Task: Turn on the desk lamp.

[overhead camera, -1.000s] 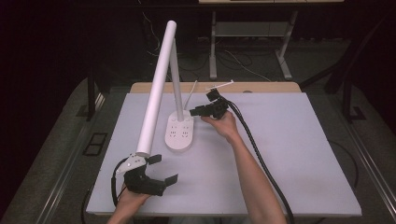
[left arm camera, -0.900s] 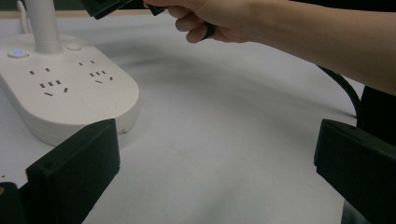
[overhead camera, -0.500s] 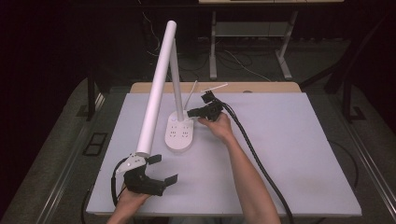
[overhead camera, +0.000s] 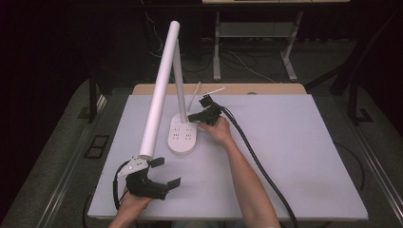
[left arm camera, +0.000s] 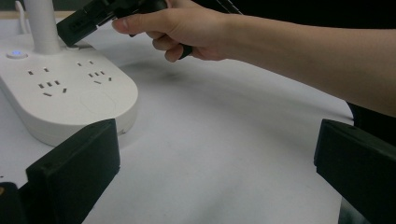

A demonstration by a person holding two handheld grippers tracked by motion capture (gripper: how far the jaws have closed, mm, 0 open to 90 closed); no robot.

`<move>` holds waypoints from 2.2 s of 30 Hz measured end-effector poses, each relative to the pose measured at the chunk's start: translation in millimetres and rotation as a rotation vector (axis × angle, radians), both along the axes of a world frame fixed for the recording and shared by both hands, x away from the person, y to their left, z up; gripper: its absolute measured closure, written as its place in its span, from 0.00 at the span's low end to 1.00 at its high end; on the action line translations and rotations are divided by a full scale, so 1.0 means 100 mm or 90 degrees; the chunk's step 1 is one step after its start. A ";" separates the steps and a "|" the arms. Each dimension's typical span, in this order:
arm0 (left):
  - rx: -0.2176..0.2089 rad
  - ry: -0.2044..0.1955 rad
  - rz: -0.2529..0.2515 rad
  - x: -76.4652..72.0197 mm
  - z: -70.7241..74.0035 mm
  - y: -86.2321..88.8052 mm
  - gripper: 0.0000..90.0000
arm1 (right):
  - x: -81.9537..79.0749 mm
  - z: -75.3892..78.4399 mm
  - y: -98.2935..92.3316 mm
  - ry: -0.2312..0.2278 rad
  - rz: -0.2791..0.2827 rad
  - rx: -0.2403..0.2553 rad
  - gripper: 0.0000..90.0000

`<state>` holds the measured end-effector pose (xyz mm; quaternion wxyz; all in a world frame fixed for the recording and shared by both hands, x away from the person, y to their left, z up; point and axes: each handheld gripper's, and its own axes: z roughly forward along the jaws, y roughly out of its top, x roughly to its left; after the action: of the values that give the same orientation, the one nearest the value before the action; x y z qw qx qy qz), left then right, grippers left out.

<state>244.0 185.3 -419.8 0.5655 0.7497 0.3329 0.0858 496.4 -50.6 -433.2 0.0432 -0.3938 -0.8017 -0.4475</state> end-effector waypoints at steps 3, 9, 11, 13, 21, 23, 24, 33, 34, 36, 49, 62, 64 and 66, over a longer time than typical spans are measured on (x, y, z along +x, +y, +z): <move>0.001 -0.001 0.000 0.00 0.00 0.00 0.00 | -0.01 -0.01 0.00 -0.003 0.004 0.005 0.99; 0.002 0.000 0.000 -0.01 0.00 -0.01 0.00 | -0.01 -0.04 -0.02 -0.002 0.002 0.016 1.00; 0.003 -0.001 0.000 -0.01 0.00 -0.01 0.00 | -0.01 -0.05 -0.02 -0.006 0.001 0.018 1.00; 0.002 -0.001 0.000 -0.01 0.00 -0.01 0.00 | -0.02 -0.07 -0.03 -0.012 -0.004 0.028 1.00; 0.005 0.000 -0.001 -0.01 0.00 -0.01 0.00 | -0.05 -0.14 -0.07 -0.015 -0.017 0.063 1.00; 0.005 0.000 -0.001 -0.01 0.00 -0.01 0.00 | -0.05 -0.15 -0.08 -0.013 -0.021 0.072 1.00; 0.005 0.000 -0.001 -0.01 0.00 -0.01 0.00 | -0.05 -0.15 -0.08 -0.014 -0.022 0.072 1.00; 0.005 0.000 -0.002 -0.01 0.00 -0.01 0.00 | -0.05 -0.11 -0.09 -0.018 -0.028 0.049 1.00; 0.005 0.000 -0.002 -0.01 0.00 -0.01 0.00 | -0.05 -0.11 -0.09 -0.018 -0.028 0.049 1.00; 0.006 0.001 -0.002 0.00 -0.01 -0.01 0.00 | -0.05 -0.08 -0.13 -0.013 -0.033 0.044 1.00; 0.007 0.001 -0.003 0.00 -0.01 -0.02 0.00 | -0.13 0.12 -0.26 -0.031 -0.001 -0.007 0.99; 0.004 0.003 -0.003 0.00 -0.01 -0.02 0.00 | -0.37 0.36 -0.52 -0.066 0.012 -0.015 0.99; 0.004 0.003 -0.002 0.00 -0.01 -0.02 0.00 | -0.42 0.40 -0.57 -0.074 0.016 -0.016 0.99; 0.004 0.004 -0.002 0.00 -0.01 -0.02 0.00 | -0.47 0.43 -0.62 -0.080 0.018 -0.017 0.99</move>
<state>244.2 183.1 -420.9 0.5625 0.7522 0.3329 0.0835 449.6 -112.8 -389.7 -0.0064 -0.3543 -0.8142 -0.4599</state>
